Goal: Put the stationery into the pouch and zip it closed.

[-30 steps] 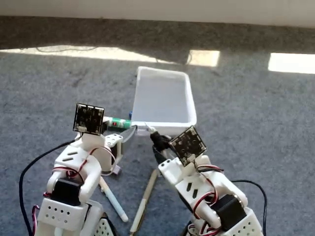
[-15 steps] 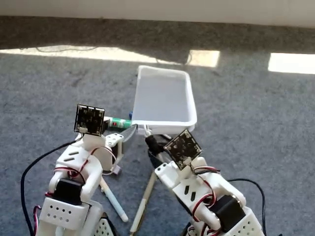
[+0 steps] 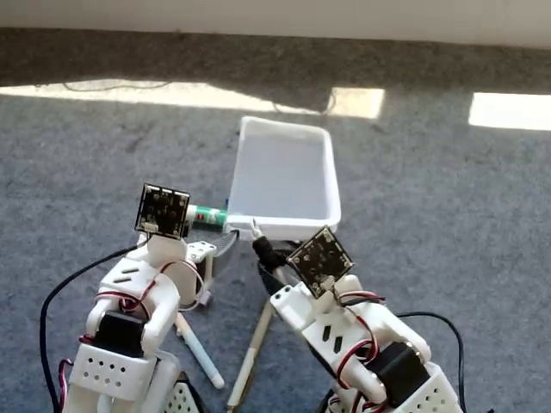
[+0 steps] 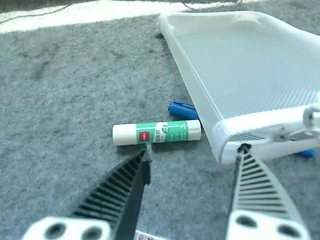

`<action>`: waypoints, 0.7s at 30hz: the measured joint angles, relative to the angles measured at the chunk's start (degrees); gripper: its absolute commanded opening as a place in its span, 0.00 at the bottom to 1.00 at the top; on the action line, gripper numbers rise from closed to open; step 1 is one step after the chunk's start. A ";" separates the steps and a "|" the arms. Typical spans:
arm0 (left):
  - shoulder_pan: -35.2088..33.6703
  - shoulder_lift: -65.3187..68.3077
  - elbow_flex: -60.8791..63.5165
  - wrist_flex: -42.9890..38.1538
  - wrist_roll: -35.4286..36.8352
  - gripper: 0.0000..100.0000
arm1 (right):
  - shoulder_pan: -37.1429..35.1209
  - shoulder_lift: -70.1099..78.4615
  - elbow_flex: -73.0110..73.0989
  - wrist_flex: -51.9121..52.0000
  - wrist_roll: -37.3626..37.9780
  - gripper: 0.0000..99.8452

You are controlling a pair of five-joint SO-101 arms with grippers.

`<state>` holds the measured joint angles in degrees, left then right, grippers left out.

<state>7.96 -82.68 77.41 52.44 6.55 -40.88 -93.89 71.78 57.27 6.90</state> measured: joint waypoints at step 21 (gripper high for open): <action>0.18 0.00 2.37 -8.44 1.23 0.24 | -0.62 -0.09 -5.36 6.86 0.00 0.01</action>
<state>8.13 -82.68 79.78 44.00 7.78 -41.49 -93.98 66.42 64.13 6.90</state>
